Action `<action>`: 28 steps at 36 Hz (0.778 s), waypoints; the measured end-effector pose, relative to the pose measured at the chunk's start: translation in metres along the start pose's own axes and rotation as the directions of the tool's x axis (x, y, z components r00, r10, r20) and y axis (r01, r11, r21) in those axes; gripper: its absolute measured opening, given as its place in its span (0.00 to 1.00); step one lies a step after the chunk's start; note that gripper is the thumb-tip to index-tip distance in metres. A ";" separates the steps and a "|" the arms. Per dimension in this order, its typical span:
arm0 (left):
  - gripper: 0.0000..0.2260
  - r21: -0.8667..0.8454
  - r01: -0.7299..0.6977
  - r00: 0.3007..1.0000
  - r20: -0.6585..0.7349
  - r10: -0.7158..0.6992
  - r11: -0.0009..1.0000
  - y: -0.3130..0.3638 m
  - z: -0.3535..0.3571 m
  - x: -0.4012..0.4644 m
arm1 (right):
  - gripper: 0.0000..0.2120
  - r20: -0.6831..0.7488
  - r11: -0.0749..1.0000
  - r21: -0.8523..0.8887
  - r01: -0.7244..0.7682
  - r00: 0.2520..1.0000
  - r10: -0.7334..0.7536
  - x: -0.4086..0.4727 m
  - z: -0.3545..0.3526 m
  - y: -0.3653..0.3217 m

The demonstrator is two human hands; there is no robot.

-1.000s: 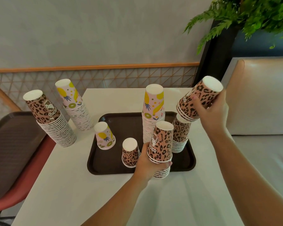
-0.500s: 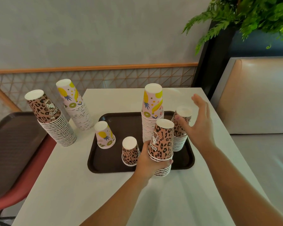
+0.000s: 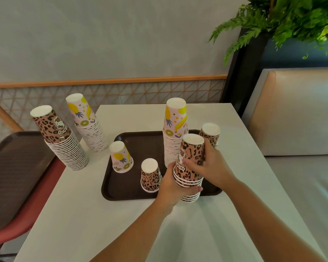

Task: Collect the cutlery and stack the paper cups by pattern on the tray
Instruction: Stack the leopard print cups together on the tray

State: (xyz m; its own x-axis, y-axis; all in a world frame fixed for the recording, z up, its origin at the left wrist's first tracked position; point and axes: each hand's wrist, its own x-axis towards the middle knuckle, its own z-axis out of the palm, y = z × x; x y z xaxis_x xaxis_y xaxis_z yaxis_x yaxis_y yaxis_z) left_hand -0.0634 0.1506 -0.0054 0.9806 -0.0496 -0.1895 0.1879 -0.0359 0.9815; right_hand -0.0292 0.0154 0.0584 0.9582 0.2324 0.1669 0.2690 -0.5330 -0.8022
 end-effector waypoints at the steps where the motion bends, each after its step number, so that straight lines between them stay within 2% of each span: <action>1: 0.36 0.008 0.001 1.000 -0.001 -0.001 1.000 0.000 0.000 0.000 | 0.33 -0.008 1.000 -0.001 -0.002 1.000 0.002 0.001 -0.001 -0.001; 9: 0.36 0.014 0.024 1.000 -0.008 -0.024 1.000 -0.002 0.003 0.002 | 0.29 -0.101 0.999 -0.018 -0.033 0.994 0.031 0.009 -0.011 -0.008; 14: 0.33 0.064 0.039 0.999 -0.028 -0.037 0.997 -0.001 0.002 0.004 | 0.23 -0.189 0.997 0.066 -0.036 0.981 0.048 0.020 -0.022 -0.012; 18: 0.33 0.063 0.052 0.997 -0.054 -0.048 0.997 -0.003 -0.001 0.006 | 0.21 -0.328 0.979 0.201 -0.022 0.940 0.089 0.033 -0.037 -0.019; 21: 0.34 0.057 0.060 0.996 -0.070 -0.056 0.997 -0.005 -0.004 0.007 | 0.18 -0.474 0.967 0.254 0.030 0.875 0.097 0.042 -0.050 -0.022; 25: 0.34 0.041 0.080 0.994 -0.079 -0.077 0.996 -0.007 -0.005 0.009 | 0.26 -0.621 0.984 0.160 0.082 0.783 0.036 0.053 -0.066 -0.020; 28: 0.35 0.031 0.086 0.994 -0.077 -0.084 0.996 -0.008 -0.005 0.010 | 0.33 -0.624 0.996 0.068 0.065 0.782 -0.009 0.057 -0.066 -0.013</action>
State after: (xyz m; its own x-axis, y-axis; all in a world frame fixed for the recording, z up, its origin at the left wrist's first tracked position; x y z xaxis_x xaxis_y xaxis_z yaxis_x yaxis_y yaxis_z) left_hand -0.0552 0.1554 -0.0147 0.9629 0.0303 -0.2683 0.2698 -0.0710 0.9603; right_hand 0.0281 -0.0182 0.1166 0.8074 -0.3212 0.4949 0.3238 -0.4599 -0.8268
